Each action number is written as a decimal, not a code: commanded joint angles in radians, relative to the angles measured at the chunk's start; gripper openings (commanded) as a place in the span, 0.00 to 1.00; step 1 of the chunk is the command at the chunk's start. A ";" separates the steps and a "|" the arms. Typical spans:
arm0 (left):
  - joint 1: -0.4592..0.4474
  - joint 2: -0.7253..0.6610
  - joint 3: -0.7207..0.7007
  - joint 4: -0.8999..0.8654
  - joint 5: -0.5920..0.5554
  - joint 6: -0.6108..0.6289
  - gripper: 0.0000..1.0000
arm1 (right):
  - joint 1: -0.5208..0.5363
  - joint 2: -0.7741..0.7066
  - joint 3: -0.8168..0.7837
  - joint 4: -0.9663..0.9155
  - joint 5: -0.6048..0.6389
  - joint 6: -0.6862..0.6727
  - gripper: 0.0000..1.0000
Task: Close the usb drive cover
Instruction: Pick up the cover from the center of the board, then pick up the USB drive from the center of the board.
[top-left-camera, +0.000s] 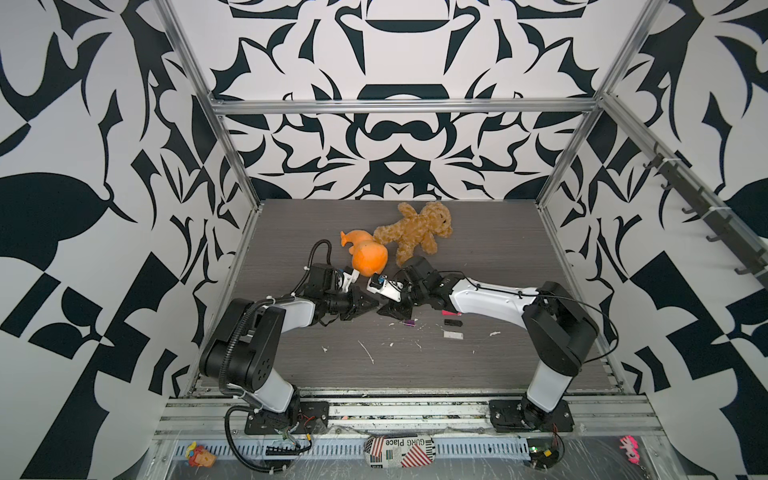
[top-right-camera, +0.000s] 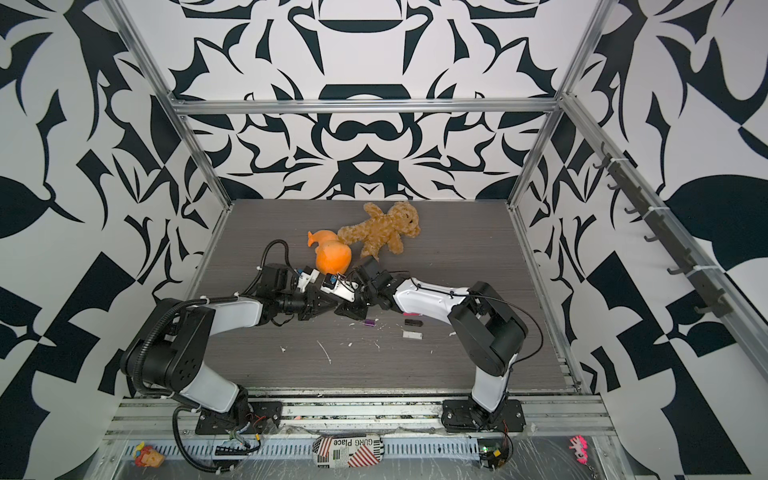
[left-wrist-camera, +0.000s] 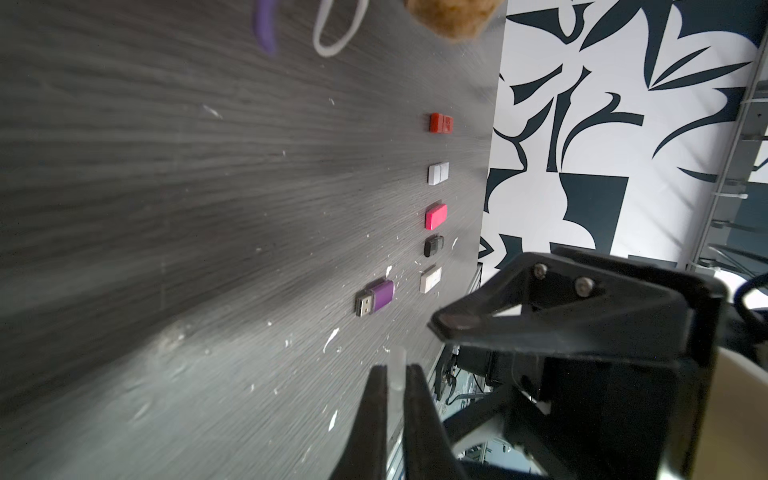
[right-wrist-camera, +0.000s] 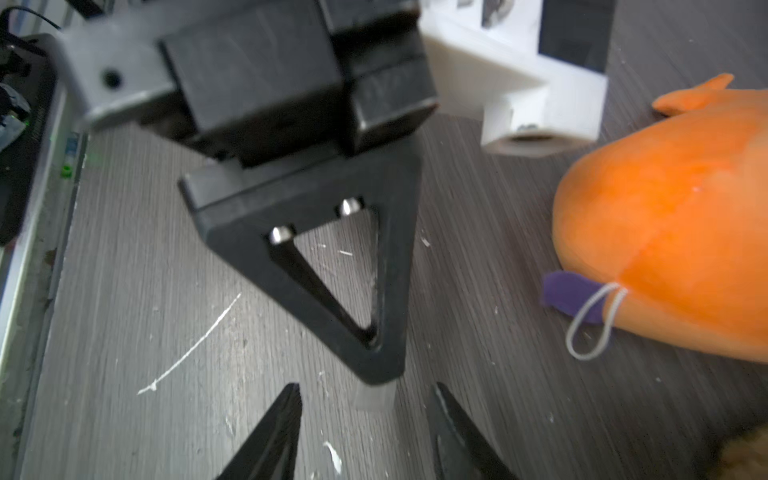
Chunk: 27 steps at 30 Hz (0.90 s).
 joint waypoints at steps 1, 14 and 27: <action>0.004 0.028 0.027 -0.005 0.007 0.013 0.07 | -0.037 -0.100 -0.028 -0.059 0.033 -0.073 0.54; 0.005 0.043 0.039 -0.017 -0.013 0.015 0.07 | -0.063 -0.041 0.001 -0.321 0.024 -0.240 0.54; 0.007 0.041 0.042 -0.024 -0.026 0.018 0.07 | -0.052 0.087 0.079 -0.378 0.098 -0.250 0.46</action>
